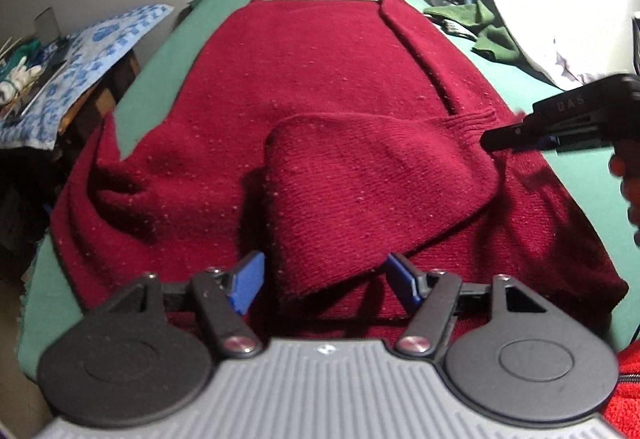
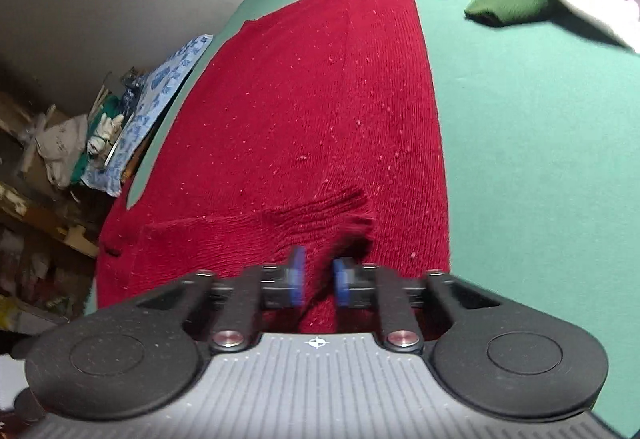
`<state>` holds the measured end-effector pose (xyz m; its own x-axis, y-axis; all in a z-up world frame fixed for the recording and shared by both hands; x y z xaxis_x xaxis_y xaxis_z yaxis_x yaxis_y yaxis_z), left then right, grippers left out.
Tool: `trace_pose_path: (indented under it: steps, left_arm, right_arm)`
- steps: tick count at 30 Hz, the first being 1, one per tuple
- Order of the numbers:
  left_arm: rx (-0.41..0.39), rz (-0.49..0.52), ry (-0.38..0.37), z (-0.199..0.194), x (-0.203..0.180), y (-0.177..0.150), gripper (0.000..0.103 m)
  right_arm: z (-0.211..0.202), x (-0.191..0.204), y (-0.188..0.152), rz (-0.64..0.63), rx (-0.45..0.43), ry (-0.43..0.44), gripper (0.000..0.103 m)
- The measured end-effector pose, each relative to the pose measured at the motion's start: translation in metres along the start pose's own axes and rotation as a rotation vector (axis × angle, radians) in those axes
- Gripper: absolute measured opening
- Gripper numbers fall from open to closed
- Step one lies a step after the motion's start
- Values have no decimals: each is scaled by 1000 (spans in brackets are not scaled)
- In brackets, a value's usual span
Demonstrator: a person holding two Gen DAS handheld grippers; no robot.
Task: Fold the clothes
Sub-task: 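Grasp the sleeve cuff with the right tool and lift it up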
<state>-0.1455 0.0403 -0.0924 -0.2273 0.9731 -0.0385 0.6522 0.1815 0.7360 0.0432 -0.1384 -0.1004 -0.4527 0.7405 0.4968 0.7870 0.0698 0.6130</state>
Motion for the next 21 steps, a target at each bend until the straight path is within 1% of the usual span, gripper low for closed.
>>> trace_pose_path:
  steps: [5,9,13,17,21]
  left_arm:
    - [1,24,-22,4,-6,1,71]
    - [-31,57,-13,9,-16,8,70]
    - [-66,87,-16,15,-29,16,69]
    - [-87,124,-14,21,-44,22,70]
    - [-89,140,-5,26,-54,25,69]
  right_arm:
    - [-21,5,25,-79,-102,22,5]
    - [-34,16,47,-214,-192,-15,5]
    - [-41,20,67,-276,-258,-32,5]
    - [-41,29,82,-411,-324,-94,5]
    - [-25,23,98,-527,-341,-149,5]
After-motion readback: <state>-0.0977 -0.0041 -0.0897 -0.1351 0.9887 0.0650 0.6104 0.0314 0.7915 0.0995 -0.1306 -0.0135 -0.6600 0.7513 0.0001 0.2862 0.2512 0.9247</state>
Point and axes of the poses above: each gripper's, at about its wrist camera, not at the fingertips, and z roughly the way its jaws point, x to its left, y to its top, the point moved 1 cm from there along z, roughly the way its jaws point, and after that the axes turned 11 degrees about -x, right-handed, at the moved point
